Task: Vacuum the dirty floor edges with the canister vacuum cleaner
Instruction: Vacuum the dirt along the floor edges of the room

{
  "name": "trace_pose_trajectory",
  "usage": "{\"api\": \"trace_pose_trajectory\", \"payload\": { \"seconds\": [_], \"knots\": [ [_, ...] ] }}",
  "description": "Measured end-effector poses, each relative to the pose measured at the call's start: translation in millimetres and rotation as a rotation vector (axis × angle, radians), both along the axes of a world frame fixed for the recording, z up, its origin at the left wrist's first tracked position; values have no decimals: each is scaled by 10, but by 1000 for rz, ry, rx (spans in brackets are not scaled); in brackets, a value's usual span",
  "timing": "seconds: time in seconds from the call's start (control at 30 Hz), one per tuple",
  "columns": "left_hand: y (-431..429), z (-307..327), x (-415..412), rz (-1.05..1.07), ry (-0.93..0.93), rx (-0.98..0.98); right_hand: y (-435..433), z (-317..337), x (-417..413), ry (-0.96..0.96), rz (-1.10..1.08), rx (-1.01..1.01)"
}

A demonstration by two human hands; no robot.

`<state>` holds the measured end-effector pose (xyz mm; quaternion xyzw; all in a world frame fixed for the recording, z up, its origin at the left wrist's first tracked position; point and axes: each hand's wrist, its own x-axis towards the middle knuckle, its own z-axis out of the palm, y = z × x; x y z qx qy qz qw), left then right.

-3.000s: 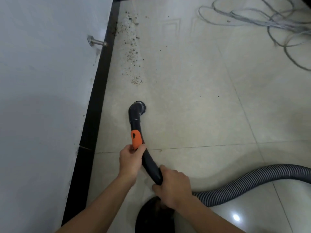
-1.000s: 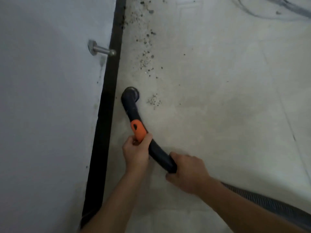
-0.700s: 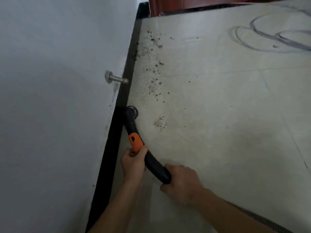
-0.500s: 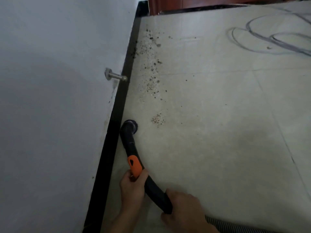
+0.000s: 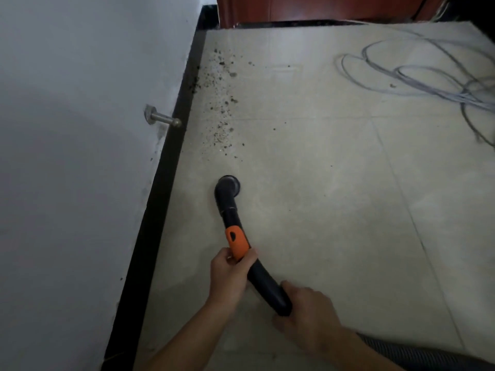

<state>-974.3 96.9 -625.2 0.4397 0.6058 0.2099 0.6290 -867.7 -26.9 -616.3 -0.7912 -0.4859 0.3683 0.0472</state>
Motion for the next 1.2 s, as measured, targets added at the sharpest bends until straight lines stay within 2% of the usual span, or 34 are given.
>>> {"api": "trace_pose_trajectory", "payload": {
  "seconds": [0.1,0.17,0.27,0.4,0.57,0.7,0.87,0.97,1.07,1.2],
  "knots": [
    [280,-16,25,72,17,28,381,-6,162,-4,84,54],
    [529,19,183,48,15,61,590,15,232,15,17,93],
    [718,108,551,-116,9,67,623,46,324,33,-163,108],
    [334,179,876,-303,59,35,75,5,296,55,-394,88],
    [-325,144,878,-474,33,-77,-572,6,199,-13,-510,-82],
    [-161,93,1453,-497,2,15,-436,-36,615,-28,-589,4],
    [63,233,1918,-569,-39,50,-28,85,1051,99,-720,108],
    [-11,370,1689,-683,9,2,-198,116,738,189,-804,117],
    [-216,360,1148,-824,85,-130,-545,106,176,210,-740,6],
    [-492,527,505,-736,231,-312,-764,302,-310,348,-619,-89]
  ]
}}
